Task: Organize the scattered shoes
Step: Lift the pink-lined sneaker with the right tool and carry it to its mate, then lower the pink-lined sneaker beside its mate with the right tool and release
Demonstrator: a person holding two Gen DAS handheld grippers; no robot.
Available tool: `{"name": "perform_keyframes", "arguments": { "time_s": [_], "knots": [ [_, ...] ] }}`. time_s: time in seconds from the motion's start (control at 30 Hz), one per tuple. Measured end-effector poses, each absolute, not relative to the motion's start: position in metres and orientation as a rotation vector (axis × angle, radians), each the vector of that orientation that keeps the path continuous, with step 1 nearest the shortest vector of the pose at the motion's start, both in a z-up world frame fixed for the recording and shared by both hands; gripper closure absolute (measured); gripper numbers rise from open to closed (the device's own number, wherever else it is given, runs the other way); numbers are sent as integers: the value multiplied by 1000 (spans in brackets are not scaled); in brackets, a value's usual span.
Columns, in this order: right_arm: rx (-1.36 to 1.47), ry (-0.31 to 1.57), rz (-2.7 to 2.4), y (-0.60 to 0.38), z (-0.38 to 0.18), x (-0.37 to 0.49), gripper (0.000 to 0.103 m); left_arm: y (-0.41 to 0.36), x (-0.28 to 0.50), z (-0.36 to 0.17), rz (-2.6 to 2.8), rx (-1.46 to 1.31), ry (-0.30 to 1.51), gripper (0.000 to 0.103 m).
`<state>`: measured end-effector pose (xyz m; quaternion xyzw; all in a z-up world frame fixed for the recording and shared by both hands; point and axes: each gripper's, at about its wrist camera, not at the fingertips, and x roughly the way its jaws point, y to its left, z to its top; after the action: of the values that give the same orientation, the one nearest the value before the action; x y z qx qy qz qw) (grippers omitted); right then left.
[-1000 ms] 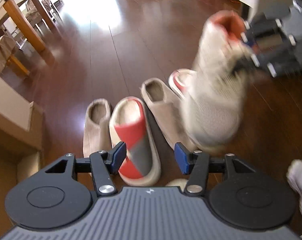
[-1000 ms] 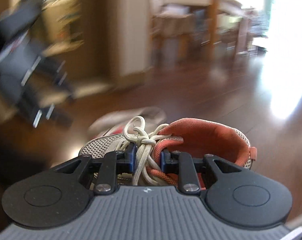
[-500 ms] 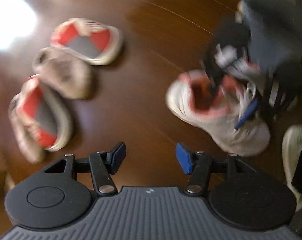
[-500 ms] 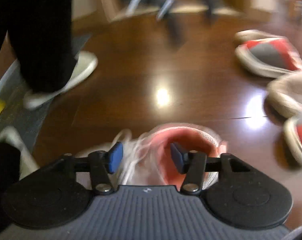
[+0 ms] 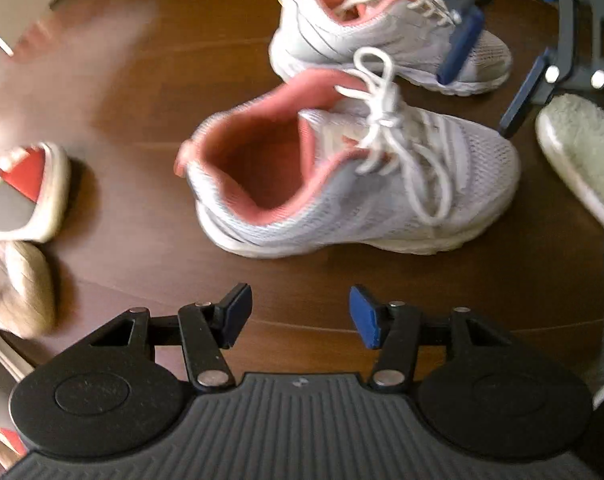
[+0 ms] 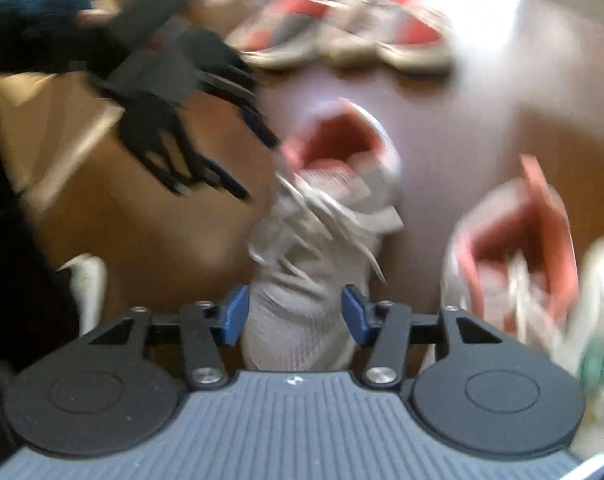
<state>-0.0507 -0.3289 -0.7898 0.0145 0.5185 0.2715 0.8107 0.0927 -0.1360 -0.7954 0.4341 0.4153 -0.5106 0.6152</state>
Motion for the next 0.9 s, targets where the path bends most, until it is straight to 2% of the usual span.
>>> {"name": "perform_keyframes", "arguments": {
  "time_s": [0.03, 0.13, 0.3, 0.37, 0.63, 0.77, 0.87, 0.9],
  "knots": [
    [53, 1108, 553, -327, -795, -52, 53, -135, 96, -796, -1170, 1014, 930, 45],
    [97, 1098, 509, -322, -804, -58, 37, -135, 104, -801, -1159, 1064, 884, 45],
    [64, 1135, 409, -304, -831, -69, 40, -152, 96, -809, -1200, 1122, 850, 45],
    [80, 1135, 405, -308, -832, -74, 44, -163, 84, -809, -1242, 1139, 834, 42],
    [118, 1185, 404, -330, -827, -96, 55, -192, 60, -816, -1329, 1191, 836, 42],
    [121, 1201, 402, -340, -822, -102, 55, -198, 50, -820, -1351, 1222, 855, 42],
    [128, 1133, 415, -345, -808, -105, 53, -196, 50, -819, -1353, 1237, 854, 41],
    [129, 1111, 419, -346, -804, -106, 43, -193, 51, -817, -1351, 1237, 842, 41]
  ]
}}
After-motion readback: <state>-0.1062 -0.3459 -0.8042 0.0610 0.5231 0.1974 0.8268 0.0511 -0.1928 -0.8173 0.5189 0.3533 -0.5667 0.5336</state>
